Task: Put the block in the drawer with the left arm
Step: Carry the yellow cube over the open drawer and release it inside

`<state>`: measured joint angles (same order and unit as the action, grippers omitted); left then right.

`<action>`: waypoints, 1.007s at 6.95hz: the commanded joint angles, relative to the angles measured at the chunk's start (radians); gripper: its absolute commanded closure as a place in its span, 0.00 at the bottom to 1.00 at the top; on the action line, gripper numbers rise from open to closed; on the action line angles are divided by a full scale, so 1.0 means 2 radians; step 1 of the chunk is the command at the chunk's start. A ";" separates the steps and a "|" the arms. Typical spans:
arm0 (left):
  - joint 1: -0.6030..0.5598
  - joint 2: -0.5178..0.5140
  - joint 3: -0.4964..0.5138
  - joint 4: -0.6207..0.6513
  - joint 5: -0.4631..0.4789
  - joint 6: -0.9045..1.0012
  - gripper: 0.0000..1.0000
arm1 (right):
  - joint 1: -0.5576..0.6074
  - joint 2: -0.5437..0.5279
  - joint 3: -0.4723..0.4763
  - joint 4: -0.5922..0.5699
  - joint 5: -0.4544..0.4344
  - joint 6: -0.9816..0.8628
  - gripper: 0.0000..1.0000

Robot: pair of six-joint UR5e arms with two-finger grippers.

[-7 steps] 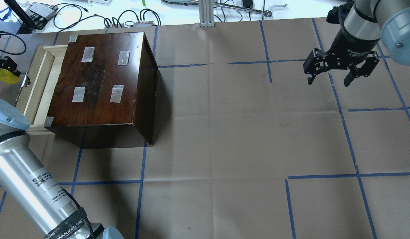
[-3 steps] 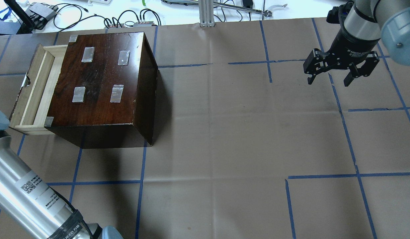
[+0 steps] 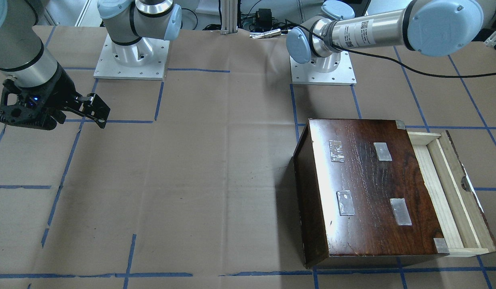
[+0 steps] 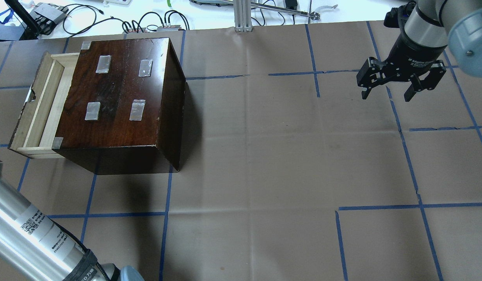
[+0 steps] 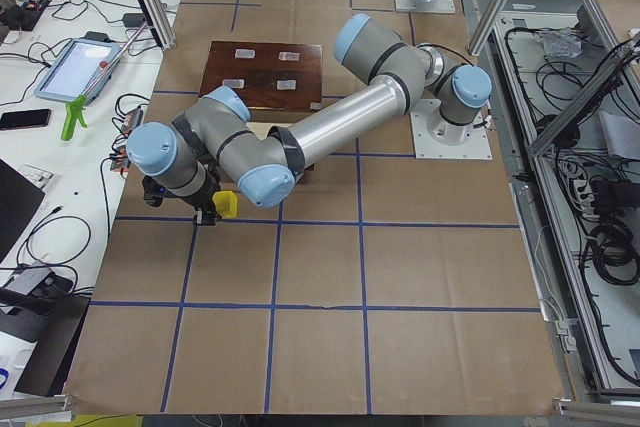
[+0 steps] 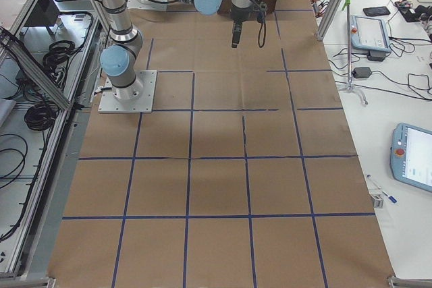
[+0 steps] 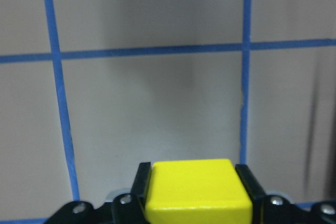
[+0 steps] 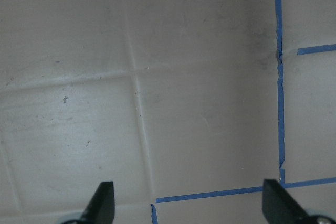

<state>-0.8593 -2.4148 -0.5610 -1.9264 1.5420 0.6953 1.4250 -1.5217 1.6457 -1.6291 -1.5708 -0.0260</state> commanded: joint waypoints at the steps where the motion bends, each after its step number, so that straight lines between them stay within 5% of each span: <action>1: -0.004 0.086 -0.136 0.039 -0.002 -0.019 0.80 | 0.000 0.000 0.000 0.000 0.000 0.000 0.00; 3: -0.009 0.181 -0.296 0.131 -0.004 -0.038 0.79 | 0.000 0.000 -0.001 0.000 0.000 0.000 0.00; 5: -0.082 0.253 -0.425 0.274 -0.001 -0.067 0.74 | 0.000 0.000 0.000 0.000 0.000 0.000 0.00; 7: -0.108 0.295 -0.476 0.287 -0.001 -0.101 0.74 | 0.000 0.000 0.000 0.000 0.000 0.001 0.00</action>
<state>-1.0461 -1.8749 -1.4510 -1.3785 1.5405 0.5300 1.4251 -1.5217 1.6458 -1.6291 -1.5708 -0.0257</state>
